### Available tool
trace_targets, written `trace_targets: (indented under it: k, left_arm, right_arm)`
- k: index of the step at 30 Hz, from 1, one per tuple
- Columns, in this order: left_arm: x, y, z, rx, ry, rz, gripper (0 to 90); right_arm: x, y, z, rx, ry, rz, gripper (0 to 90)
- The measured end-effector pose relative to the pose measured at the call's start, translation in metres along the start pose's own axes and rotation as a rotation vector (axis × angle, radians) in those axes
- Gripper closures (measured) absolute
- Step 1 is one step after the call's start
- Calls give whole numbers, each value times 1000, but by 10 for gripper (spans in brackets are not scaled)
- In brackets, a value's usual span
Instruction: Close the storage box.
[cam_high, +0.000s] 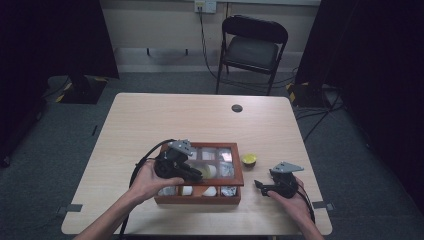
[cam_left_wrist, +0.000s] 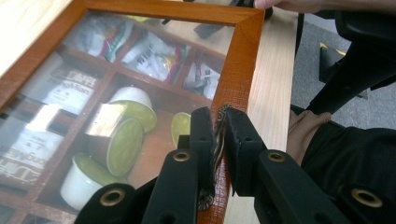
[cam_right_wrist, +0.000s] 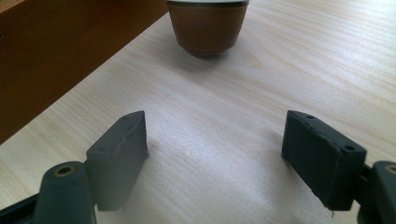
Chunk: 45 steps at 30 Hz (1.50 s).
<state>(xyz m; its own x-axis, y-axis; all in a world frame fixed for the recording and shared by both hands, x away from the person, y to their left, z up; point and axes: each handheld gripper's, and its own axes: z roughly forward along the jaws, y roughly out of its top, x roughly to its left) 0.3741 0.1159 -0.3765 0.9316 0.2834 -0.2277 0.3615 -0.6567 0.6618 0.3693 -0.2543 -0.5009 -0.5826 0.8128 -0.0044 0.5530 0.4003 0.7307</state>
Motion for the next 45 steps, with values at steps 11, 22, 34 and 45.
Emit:
trace_targets:
  k: [11,22,34,45]
  left_arm:
    - [-4,-9,13,38,15,10,821]
    - [-4,-22,39,91,22,-24,826]
    - [-2,-23,34,26,1,-44,735]
    - [11,-31,3,-105,58,-126,353]
  right_arm:
    - [0,0,0,0,-2,2,219]
    - [0,0,0,-1,-3,2,218]
    - [1,0,0,0,-4,3,217]
    - [1,0,0,-1,-4,2,217]
